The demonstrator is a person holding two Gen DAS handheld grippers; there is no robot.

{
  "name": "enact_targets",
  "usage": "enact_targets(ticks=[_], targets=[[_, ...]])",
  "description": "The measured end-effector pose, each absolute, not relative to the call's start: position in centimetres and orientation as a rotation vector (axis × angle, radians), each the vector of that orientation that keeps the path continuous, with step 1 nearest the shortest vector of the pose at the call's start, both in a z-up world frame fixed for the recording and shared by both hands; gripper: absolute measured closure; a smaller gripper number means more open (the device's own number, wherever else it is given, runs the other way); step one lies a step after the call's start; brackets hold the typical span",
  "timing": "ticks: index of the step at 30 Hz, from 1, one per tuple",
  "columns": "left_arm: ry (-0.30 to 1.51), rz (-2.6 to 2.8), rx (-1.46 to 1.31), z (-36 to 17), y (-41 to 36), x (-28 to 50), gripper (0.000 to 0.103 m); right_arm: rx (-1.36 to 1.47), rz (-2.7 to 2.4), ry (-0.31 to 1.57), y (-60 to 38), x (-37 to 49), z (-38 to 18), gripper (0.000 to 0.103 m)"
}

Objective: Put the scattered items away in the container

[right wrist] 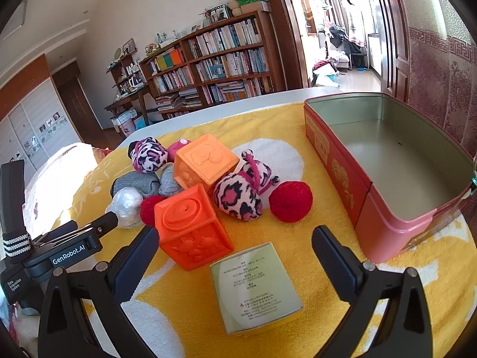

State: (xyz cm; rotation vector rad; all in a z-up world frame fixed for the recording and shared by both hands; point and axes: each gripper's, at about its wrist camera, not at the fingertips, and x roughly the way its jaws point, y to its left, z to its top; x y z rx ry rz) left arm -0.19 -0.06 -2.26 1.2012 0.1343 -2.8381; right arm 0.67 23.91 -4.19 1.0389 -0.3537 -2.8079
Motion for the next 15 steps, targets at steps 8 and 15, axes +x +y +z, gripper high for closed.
enact_targets(ticks=[8, 15], targets=[[0.102, -2.828, 1.214, -2.4, 0.2, -0.3, 0.001, 1.046, -2.790, -0.404, 24.3, 0.2, -3.4, 0.001], [0.090, -2.824, 1.214, -2.5, 0.3, -0.2, 0.001, 1.044, -2.785, -0.387, 24.6, 0.2, -4.5, 0.001]])
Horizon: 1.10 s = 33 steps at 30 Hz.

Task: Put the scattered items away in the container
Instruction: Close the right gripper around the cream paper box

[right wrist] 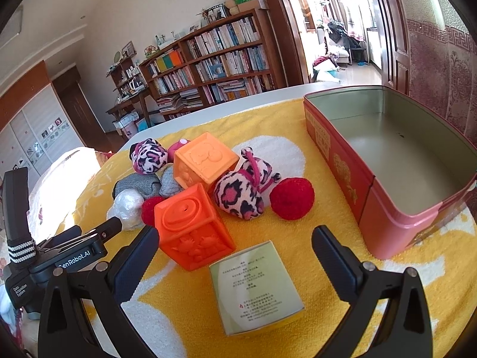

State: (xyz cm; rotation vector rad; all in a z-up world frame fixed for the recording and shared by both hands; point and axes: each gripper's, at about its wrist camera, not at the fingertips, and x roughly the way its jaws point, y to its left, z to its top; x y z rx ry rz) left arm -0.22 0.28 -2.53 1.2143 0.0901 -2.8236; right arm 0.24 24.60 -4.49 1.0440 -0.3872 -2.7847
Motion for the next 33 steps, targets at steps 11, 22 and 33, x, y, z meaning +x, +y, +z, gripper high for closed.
enact_targets(ticks=[11, 22, 33], targets=[[0.106, -2.838, 1.212, -2.4, 0.3, 0.0, 0.001, 1.048, -2.757, -0.353, 24.2, 0.5, -4.8, 0.014], [0.156, -2.887, 1.196, -2.0, 0.5, 0.5, 0.001, 1.081, -2.702, -0.433, 27.2, 2.3, -5.1, 0.014], [0.207, -2.996, 1.183, -1.3, 1.4, 1.3, 0.001, 1.129, -2.676, -0.272, 24.9, 2.2, -4.7, 0.026]])
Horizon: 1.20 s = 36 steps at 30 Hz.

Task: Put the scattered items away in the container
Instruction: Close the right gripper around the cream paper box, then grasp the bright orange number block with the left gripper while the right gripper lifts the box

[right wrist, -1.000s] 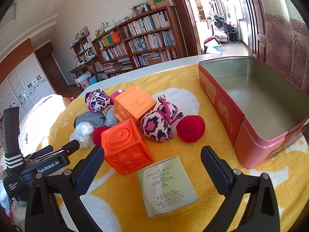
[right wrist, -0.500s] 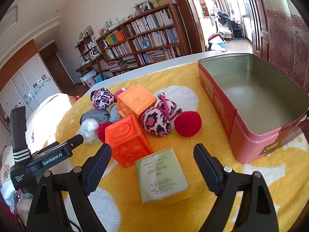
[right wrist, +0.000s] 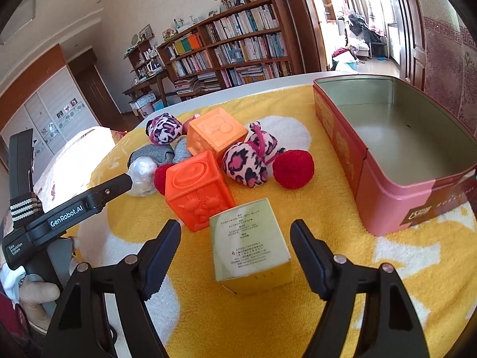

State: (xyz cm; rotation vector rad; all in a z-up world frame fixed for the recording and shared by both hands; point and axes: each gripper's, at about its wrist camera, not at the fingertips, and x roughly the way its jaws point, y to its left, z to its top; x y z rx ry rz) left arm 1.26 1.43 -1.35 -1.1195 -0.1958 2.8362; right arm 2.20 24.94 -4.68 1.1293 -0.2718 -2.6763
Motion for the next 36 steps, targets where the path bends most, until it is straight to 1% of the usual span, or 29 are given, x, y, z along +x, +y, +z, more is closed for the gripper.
enact_targets(ticks=[3, 5, 6, 11, 19, 23, 27, 30, 36], targets=[[-0.166, 2.832, -1.117, -1.4, 1.9, 1.3, 0.001, 1.187, -2.692, -0.181, 24.2, 2.2, -5.2, 0.036], [-0.158, 2.828, -1.119, -1.4, 2.1, 1.3, 0.001, 1.197, -2.682, -0.190, 24.4, 2.2, -5.4, 0.048], [-0.157, 2.827, -1.117, -1.4, 2.1, 1.3, 0.001, 1.201, -2.683, -0.200, 24.6, 2.3, -5.5, 0.050], [-0.164, 2.809, -1.101, -1.3, 2.2, 1.4, 0.001, 1.200, -2.685, -0.255, 25.4, 2.4, -5.6, 0.051], [-0.183, 2.646, -1.044, -1.1, 3.9, 1.6, 0.001, 1.182, -2.715, -0.273, 26.2, 2.8, -4.8, 0.051], [-0.143, 2.551, -1.028, -0.9, 5.8, 1.7, 0.001, 1.175, -2.743, -0.281, 27.4, 3.5, -4.3, 0.051], [-0.085, 2.478, -1.063, -1.1, 7.6, 1.4, 0.001, 1.151, -2.747, -0.345, 29.0, 4.3, -3.6, 0.051], [-0.077, 2.419, -1.058, -1.1, 8.6, 0.9, 0.001, 1.129, -2.760, -0.368, 29.9, 4.6, -3.0, 0.051], [0.016, 2.358, -1.028, -0.8, 10.7, -0.8, 0.001, 1.096, -2.757, -0.366, 30.3, 4.8, -2.2, 0.051]])
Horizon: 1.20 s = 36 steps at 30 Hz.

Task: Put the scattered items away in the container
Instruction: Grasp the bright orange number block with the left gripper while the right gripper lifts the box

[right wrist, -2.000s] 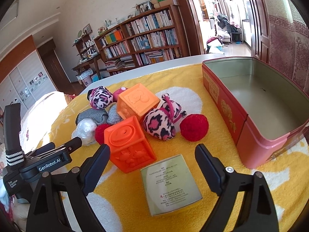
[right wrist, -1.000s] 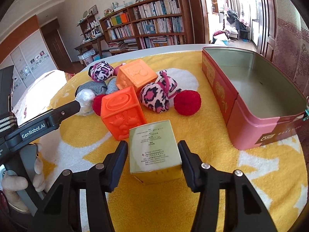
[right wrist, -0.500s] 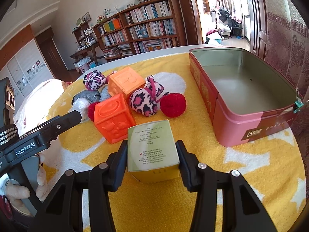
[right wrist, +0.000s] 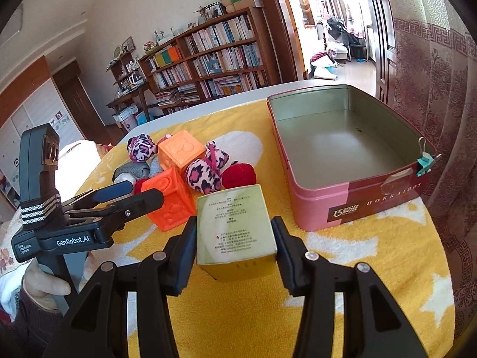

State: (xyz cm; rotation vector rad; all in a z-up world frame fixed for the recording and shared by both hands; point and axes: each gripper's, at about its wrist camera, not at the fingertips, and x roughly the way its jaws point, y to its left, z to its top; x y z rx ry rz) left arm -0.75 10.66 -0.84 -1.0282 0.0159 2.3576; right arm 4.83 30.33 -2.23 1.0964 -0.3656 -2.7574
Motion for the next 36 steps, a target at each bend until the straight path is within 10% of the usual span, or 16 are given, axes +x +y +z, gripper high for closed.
enact_targets(ticks=[12, 25, 30, 36], targets=[[0.218, 2.296, -0.964, -2.1, 13.8, -2.2, 0.001, 1.082, -2.766, -0.391, 31.2, 5.0, -2.1, 0.051], [0.038, 2.239, -1.081, -3.7, 11.7, -4.3, 0.001, 1.103, -2.765, -0.382, 30.8, 5.0, -2.6, 0.051], [0.139, 2.235, -1.137, -4.5, 12.8, -4.0, 0.032, 1.109, -2.764, -0.382, 30.7, 5.0, -2.7, 0.051], [0.112, 2.271, -1.117, -4.0, 12.3, -3.3, 0.033, 1.097, -2.772, -0.386, 30.8, 5.3, -2.5, 0.051]])
